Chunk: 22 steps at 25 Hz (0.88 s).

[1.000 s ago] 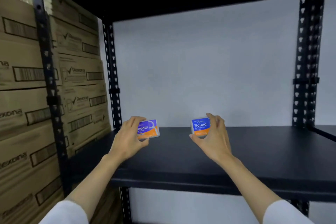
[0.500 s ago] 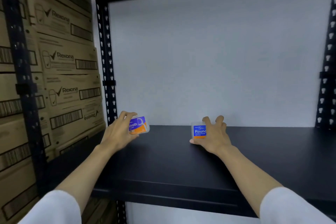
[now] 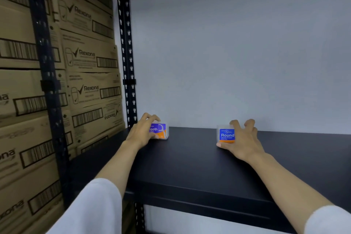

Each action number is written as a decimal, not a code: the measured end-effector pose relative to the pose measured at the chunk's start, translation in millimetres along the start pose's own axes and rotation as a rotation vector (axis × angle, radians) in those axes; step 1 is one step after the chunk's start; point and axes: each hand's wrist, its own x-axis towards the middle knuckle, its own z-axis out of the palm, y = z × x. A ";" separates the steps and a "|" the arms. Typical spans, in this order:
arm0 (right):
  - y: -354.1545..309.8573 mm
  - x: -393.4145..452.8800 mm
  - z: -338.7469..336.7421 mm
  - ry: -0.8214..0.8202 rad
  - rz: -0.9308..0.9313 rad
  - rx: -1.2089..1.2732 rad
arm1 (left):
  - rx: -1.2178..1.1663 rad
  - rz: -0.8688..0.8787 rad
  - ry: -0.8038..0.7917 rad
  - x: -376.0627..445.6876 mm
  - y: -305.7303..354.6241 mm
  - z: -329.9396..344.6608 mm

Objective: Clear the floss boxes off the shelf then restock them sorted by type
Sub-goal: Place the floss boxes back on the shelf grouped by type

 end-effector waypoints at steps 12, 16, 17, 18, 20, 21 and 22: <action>-1.4 -6.7 -5.1 -0.016 0.013 -0.055 | 0.036 -0.013 0.106 -3.2 6.6 4.7; -8.6 -34.9 -24.0 0.004 0.053 -0.008 | -0.017 0.008 0.144 -33.5 46.0 -20.6; -11.1 -45.2 -30.3 0.012 0.048 0.018 | -0.037 0.014 0.143 -44.8 58.8 -30.0; -14.2 -59.5 -39.1 0.009 0.042 0.052 | -0.064 0.014 0.138 -60.0 73.6 -40.8; -18.5 -87.2 -55.8 -0.016 0.021 0.135 | -0.110 0.011 0.121 -90.9 104.1 -58.7; -20.4 -101.5 -65.1 -0.021 -0.008 0.161 | -0.126 0.006 0.112 -107.7 119.7 -66.6; -23.2 -118.3 -76.3 -0.028 -0.037 0.165 | -0.138 0.004 0.100 -126.0 135.1 -73.4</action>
